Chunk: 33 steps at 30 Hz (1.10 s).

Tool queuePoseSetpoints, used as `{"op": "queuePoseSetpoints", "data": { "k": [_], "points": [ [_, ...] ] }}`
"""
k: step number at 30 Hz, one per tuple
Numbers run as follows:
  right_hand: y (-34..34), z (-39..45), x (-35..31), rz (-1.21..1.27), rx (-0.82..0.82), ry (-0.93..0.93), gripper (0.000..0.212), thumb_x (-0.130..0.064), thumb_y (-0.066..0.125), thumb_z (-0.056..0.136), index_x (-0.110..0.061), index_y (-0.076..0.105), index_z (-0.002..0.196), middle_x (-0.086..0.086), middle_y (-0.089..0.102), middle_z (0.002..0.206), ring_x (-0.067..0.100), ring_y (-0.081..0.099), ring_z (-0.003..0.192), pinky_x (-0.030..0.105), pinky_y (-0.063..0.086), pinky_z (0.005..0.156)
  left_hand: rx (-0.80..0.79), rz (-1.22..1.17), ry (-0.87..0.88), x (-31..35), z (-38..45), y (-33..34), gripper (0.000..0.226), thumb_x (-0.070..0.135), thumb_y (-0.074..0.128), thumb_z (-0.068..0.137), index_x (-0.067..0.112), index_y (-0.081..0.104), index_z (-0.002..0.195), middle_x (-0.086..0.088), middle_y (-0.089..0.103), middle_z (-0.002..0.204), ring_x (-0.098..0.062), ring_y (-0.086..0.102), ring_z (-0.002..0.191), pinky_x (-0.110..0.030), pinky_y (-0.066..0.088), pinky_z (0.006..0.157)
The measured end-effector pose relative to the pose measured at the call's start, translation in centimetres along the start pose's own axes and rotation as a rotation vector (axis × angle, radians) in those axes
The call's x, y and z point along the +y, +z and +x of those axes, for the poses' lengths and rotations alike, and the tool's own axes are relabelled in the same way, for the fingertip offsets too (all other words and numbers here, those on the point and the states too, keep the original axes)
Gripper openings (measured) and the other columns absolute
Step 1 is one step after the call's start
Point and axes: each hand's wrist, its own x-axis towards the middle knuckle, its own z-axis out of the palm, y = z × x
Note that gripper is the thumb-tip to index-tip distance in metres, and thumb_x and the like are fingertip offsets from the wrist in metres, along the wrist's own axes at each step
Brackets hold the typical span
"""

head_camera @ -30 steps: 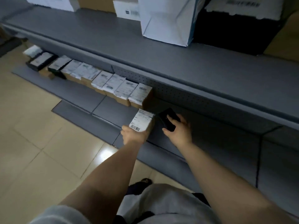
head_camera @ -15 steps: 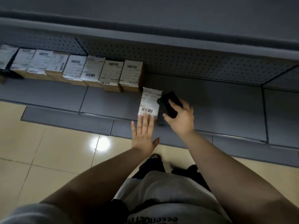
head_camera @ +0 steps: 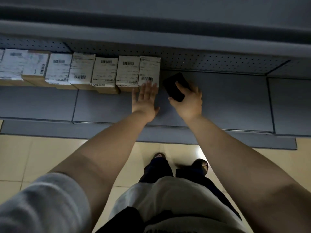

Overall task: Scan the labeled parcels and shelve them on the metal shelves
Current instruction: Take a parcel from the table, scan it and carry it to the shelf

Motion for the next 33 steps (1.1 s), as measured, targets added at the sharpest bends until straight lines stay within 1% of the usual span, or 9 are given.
{"op": "queuePoseSetpoints", "data": {
  "k": [3,5,8,12,16,21,25,29,33],
  "points": [
    [-0.9,0.0,0.5,-0.008,0.021,-0.014,0.063,-0.042,0.072,0.082,-0.035,0.050,0.141,0.009,0.039,0.147,0.039,0.035,0.128,0.051,0.040,0.102,0.009,-0.053,0.014,-0.3,0.4,-0.4,0.092,0.050,0.046,0.100,0.024,-0.023,0.156,-0.004,-0.029,0.163,-0.024,-0.022,0.151,-0.056,-0.007,0.120],
    [-1.8,-0.1,1.4,-0.026,0.028,-0.013,0.062,-0.041,0.072,0.082,-0.035,0.051,0.140,0.008,0.037,0.149,0.039,0.035,0.129,0.051,0.040,0.102,0.087,0.001,0.043,0.3,0.2,-0.6,0.088,0.049,0.047,0.099,0.020,-0.011,0.159,-0.012,-0.014,0.166,-0.033,-0.009,0.153,-0.056,0.002,0.122],
    [-4.1,-0.5,4.0,-0.056,0.063,0.011,0.060,-0.039,0.072,0.082,-0.034,0.054,0.138,0.006,0.037,0.150,0.039,0.037,0.127,0.052,0.040,0.100,0.186,0.198,0.261,3.7,0.3,-2.1,0.077,0.044,0.050,0.099,0.019,0.010,0.160,-0.017,0.007,0.165,-0.037,0.011,0.151,-0.059,0.012,0.118],
    [-8.8,-2.3,9.4,-0.003,0.179,0.158,0.057,-0.030,0.073,0.079,-0.034,0.059,0.133,0.007,0.042,0.147,0.041,0.040,0.122,0.053,0.040,0.097,0.173,0.202,0.452,12.7,0.5,-4.4,0.069,0.037,0.056,0.095,0.022,0.027,0.156,-0.014,0.012,0.165,-0.035,0.014,0.149,-0.054,0.014,0.118],
    [-15.4,-5.4,16.4,0.057,0.326,0.273,0.059,-0.028,0.075,0.076,-0.033,0.060,0.132,0.010,0.045,0.143,0.041,0.042,0.118,0.056,0.042,0.095,0.168,0.214,0.610,23.3,-0.4,-6.2,0.066,0.033,0.055,0.096,0.025,0.026,0.156,-0.012,0.007,0.166,-0.032,0.009,0.151,-0.051,0.012,0.118],
    [-26.2,-11.5,27.0,0.091,0.533,0.459,0.059,-0.032,0.074,0.079,-0.033,0.057,0.135,0.004,0.038,0.149,0.034,0.034,0.131,0.053,0.032,0.108,0.253,0.260,0.802,39.5,-3.0,-8.1,0.065,0.041,0.056,0.096,0.028,0.028,0.154,-0.013,0.014,0.164,-0.035,0.014,0.148,-0.050,0.018,0.116],
    [-36.4,-17.7,36.8,0.074,0.643,0.529,0.061,-0.032,0.076,0.078,-0.031,0.058,0.135,0.006,0.040,0.148,0.035,0.038,0.130,0.049,0.036,0.107,0.302,0.234,0.866,54.4,-8.1,-7.9,0.076,0.057,0.060,0.089,0.035,0.028,0.154,-0.011,0.019,0.160,-0.036,0.024,0.142,-0.050,0.023,0.113],
    [-46.9,-24.0,45.8,0.064,0.748,0.579,0.062,-0.036,0.076,0.079,-0.031,0.056,0.137,0.001,0.038,0.149,0.028,0.036,0.132,0.044,0.034,0.111,0.375,0.158,0.960,69.6,-13.4,-7.9,0.077,0.061,0.060,0.086,0.033,0.033,0.152,-0.009,0.031,0.154,-0.034,0.031,0.137,-0.048,0.026,0.111],
    [-56.4,-29.0,53.7,0.001,0.825,0.614,0.059,-0.037,0.073,0.083,-0.031,0.054,0.138,0.000,0.037,0.149,0.026,0.033,0.132,0.040,0.032,0.111,0.403,0.050,0.949,82.9,-17.1,-8.3,0.075,0.065,0.058,0.086,0.033,0.035,0.150,-0.006,0.037,0.151,-0.034,0.033,0.136,-0.048,0.029,0.109]
  ]
}}
